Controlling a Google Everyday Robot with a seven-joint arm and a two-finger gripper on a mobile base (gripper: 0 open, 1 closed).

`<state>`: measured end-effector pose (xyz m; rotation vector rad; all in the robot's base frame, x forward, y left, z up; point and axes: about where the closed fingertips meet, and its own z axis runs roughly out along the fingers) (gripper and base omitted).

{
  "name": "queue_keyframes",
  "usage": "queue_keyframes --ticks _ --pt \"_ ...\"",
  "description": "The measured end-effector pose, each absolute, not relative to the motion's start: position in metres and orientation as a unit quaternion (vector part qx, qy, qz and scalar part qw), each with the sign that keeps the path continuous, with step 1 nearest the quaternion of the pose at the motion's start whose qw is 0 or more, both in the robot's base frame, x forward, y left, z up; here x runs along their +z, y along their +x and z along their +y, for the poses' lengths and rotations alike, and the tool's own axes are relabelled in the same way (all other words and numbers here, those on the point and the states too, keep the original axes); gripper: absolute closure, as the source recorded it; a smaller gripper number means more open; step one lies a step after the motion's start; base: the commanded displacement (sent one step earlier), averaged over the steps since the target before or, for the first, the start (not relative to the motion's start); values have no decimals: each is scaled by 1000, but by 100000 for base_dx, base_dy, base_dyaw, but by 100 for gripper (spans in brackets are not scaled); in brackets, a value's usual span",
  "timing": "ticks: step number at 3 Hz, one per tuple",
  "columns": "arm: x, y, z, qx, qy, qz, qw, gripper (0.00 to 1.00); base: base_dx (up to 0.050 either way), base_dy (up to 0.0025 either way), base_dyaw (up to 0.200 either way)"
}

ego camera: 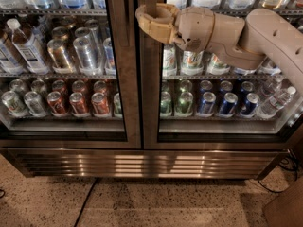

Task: Open right fridge door

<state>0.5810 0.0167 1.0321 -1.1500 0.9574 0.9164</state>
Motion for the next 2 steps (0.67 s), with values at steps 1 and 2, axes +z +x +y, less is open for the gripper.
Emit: queue_keyframes --ticks 1,2 --pt "1032 580 18 402 -505 419 639 100 0 0 0" --pt "1031 580 17 403 -506 418 638 100 0 0 0"
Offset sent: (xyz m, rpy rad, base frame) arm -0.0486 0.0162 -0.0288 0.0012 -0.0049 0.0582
